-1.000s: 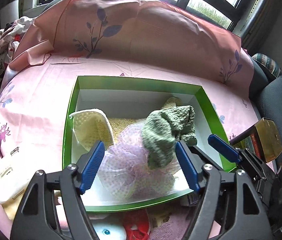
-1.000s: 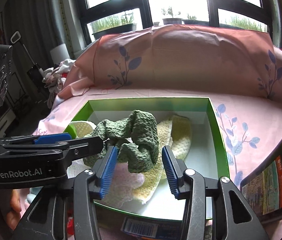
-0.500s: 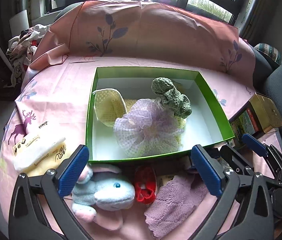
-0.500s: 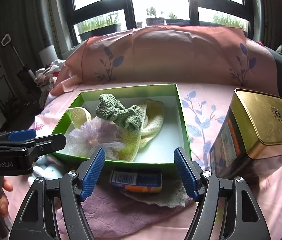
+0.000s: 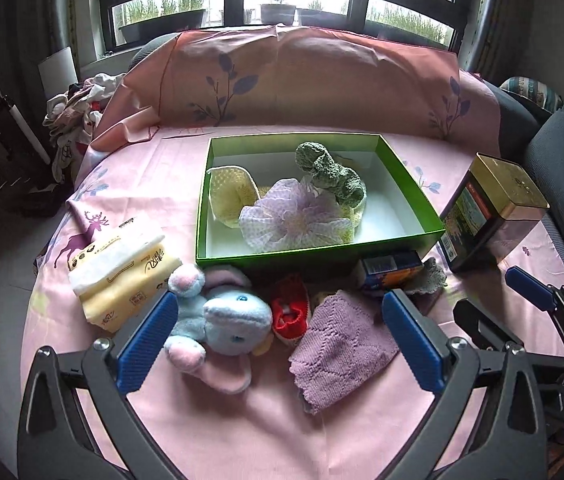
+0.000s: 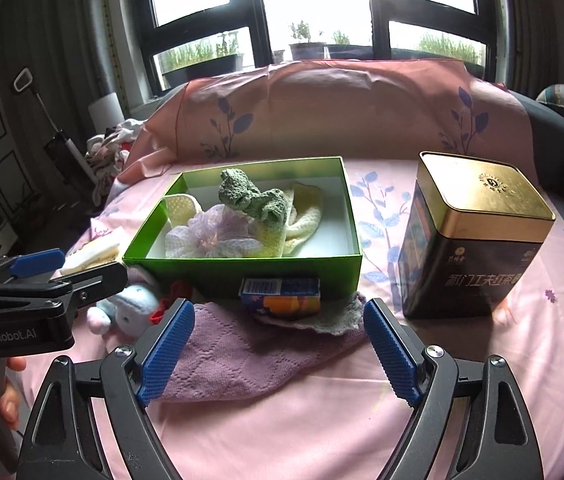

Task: Organize soft objects

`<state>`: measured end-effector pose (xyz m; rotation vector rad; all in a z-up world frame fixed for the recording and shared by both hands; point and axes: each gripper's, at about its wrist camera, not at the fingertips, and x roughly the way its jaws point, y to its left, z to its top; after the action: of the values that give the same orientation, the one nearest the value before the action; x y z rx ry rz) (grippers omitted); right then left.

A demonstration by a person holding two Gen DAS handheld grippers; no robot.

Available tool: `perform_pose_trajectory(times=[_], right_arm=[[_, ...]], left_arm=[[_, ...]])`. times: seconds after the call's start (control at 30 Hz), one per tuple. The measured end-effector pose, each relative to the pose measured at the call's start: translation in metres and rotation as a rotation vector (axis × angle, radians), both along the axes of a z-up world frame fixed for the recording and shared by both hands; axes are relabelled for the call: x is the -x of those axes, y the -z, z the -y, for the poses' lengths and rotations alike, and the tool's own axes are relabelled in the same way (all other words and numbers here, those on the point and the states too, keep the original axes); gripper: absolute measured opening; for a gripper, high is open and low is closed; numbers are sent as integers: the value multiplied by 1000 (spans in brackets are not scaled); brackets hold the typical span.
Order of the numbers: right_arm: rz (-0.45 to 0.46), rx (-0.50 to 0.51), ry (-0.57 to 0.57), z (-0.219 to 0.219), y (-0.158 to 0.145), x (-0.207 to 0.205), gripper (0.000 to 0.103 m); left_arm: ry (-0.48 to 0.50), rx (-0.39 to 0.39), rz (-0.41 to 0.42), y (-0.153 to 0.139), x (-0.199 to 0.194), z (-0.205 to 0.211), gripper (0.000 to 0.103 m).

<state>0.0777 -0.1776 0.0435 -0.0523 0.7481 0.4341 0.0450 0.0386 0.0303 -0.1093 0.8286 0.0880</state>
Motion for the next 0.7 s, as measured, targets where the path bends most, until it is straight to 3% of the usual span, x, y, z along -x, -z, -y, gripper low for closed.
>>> perform_pose_trajectory(times=[0.7], right_arm=[[25,-29,-15,20,-8,42,87]], left_arm=[[-11,22,12,-5,45,13,102]])
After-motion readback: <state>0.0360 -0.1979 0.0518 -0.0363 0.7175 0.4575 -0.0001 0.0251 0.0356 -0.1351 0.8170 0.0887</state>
